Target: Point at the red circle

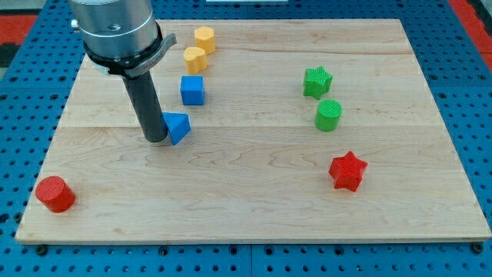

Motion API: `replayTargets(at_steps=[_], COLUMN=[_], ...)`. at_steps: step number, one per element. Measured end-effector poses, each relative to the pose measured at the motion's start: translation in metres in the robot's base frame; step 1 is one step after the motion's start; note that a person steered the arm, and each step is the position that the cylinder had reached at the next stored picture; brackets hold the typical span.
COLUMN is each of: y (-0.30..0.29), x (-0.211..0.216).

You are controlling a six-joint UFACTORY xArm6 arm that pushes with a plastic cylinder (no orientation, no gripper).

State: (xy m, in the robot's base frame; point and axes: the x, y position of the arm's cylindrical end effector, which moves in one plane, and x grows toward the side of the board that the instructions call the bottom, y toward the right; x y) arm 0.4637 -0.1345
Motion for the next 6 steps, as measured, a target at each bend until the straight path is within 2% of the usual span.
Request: replayTargets(at_steps=[4, 5, 6], y=[0.016, -0.022, -0.094], x=[0.000, -0.001, 0.010])
